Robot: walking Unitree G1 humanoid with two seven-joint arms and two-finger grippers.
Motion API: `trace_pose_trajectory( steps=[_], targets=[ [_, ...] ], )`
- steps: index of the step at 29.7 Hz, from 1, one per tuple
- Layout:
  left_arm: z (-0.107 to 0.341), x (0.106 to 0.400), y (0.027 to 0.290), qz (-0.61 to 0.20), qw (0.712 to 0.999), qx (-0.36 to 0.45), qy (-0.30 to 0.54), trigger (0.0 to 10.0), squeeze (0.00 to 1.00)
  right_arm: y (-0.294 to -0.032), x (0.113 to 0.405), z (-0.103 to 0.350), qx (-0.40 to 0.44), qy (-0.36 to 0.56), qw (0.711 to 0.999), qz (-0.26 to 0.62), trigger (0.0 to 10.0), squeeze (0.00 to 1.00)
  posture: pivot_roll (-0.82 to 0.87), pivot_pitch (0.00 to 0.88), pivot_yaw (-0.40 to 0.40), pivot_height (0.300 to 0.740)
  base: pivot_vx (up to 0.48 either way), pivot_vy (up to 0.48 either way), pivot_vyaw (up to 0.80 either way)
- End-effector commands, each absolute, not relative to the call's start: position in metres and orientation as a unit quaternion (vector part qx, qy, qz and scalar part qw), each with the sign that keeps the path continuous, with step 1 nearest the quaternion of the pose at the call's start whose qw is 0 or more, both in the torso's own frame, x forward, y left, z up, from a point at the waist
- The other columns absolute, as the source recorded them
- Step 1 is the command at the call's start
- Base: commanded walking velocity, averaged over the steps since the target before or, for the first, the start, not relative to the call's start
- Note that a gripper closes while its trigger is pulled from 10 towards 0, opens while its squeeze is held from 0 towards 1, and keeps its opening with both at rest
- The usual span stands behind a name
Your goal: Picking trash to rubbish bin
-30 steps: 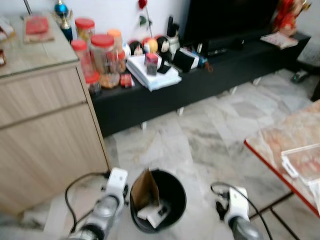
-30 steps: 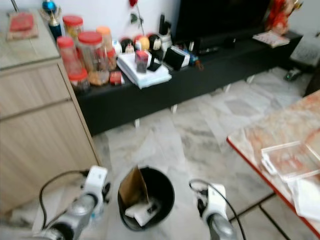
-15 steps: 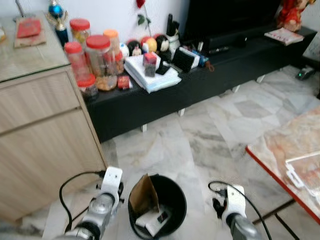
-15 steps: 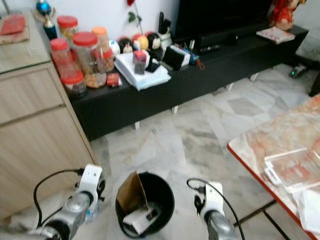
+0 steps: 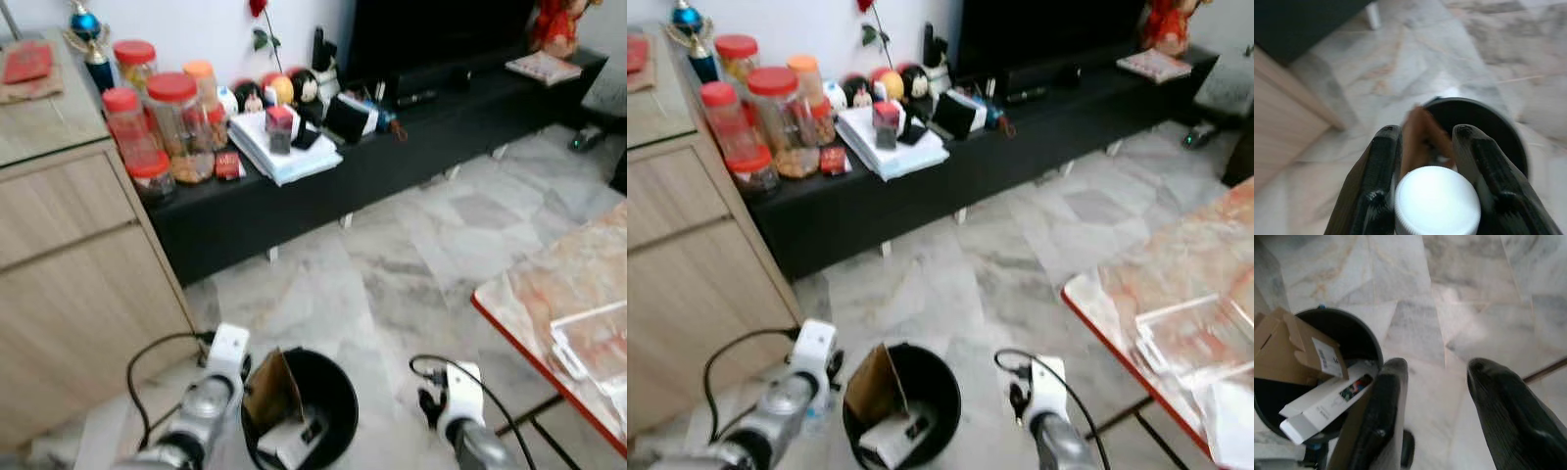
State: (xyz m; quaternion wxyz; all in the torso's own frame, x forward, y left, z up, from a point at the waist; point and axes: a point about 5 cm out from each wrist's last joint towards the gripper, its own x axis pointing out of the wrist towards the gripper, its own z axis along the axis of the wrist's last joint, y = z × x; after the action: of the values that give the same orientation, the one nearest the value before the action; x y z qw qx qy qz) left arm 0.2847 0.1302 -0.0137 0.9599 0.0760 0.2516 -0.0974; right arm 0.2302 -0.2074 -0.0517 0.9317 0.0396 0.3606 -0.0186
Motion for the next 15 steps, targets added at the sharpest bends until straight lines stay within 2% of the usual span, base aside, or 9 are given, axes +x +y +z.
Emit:
trace_pose_trajectory(
  steps=[1, 11, 15],
  targets=[
    [-0.008, 0.290, 0.133, -0.097, 0.963, 0.083, 0.237, 10.0, 0.00, -0.215, 0.232, -0.048, 0.025, 0.351, 0.936, -0.012, 10.0, 0.00, 0.14, 0.094, -0.083, 0.740, 0.000, 0.000, 0.00],
    [0.014, 0.310, 0.127, -0.101, 0.971, 0.113, 0.182, 10.0, 0.00, -0.217, 0.252, -0.032, -0.018, 0.344, 0.937, 0.061, 10.0, 0.00, 0.11, 0.078, -0.095, 0.740, 0.000, 0.000, 0.00],
    [0.029, 0.322, 0.125, -0.094, 0.978, 0.108, 0.151, 10.0, 0.00, -0.207, 0.268, -0.018, -0.006, 0.304, 0.946, 0.109, 10.0, 0.00, 0.11, 0.073, -0.099, 0.740, 0.000, 0.000, 0.00]
  ],
)
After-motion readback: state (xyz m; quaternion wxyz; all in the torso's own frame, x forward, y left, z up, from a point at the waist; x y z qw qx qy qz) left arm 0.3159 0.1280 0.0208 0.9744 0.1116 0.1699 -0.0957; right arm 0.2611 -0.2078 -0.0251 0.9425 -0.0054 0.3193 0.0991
